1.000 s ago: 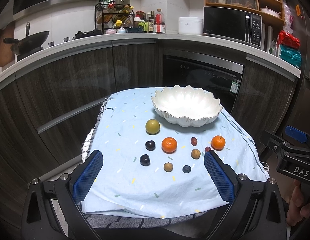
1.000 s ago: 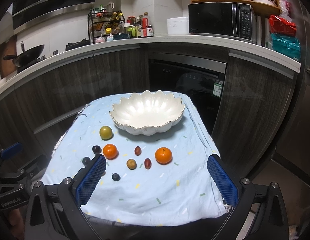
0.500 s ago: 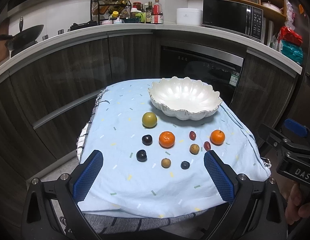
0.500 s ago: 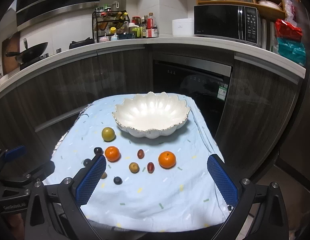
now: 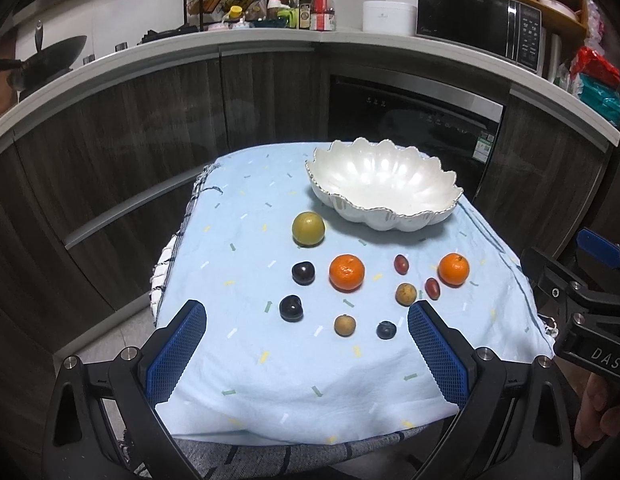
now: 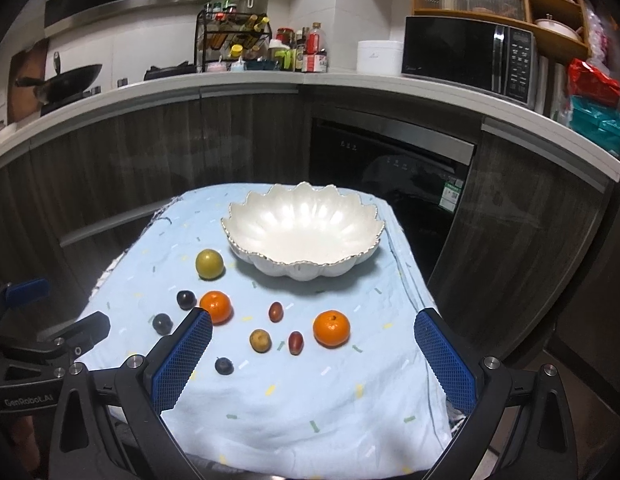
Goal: Organize fruits
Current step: 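Lower left tool and grasp small tan fruit while right tool grasps red date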
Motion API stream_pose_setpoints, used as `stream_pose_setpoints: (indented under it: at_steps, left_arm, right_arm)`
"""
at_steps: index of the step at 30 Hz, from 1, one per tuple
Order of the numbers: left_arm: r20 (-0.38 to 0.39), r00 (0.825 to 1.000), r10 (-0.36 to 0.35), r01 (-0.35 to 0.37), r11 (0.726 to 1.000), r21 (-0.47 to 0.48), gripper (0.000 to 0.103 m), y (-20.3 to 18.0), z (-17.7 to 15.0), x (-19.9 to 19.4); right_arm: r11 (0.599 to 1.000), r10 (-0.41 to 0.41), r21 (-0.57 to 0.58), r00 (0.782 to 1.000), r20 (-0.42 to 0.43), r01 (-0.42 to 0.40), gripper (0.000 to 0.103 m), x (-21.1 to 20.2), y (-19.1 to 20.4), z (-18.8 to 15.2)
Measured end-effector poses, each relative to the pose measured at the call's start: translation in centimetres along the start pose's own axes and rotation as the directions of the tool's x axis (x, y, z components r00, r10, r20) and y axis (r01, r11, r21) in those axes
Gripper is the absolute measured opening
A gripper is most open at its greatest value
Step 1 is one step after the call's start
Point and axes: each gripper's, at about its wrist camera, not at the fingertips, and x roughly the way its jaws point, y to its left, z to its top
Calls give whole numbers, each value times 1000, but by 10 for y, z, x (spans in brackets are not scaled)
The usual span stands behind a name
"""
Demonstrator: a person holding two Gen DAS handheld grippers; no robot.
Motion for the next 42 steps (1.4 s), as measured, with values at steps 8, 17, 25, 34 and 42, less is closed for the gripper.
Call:
stream_pose_setpoints:
  at_steps: [8, 17, 25, 34, 42]
  left_arm:
    - [-41, 999, -11, 12, 1000, 23, 102, -7, 9, 32]
    - [-93, 995, -36, 40, 998, 44, 102, -16, 12, 70]
    - [-109, 994, -18, 27, 996, 79, 92, -23, 11, 91]
    - [-152, 988, -12, 30, 992, 119, 79, -27, -1, 111]
    - [-180, 983, -23, 46, 991, 125, 66, -30, -11, 125]
  right_arm:
    - [1000, 17, 0, 998, -61, -17, 102, 35, -4, -1]
    - [999, 46, -1, 992, -115, -46, 92, 69, -6, -2]
    - [995, 101, 10, 978, -181, -100, 65, 102, -7, -7]
    - [992, 120, 3, 966, -228, -123, 55, 123, -4, -18]
    - [992, 122, -5, 957, -265, -128, 43, 137, 0, -28]
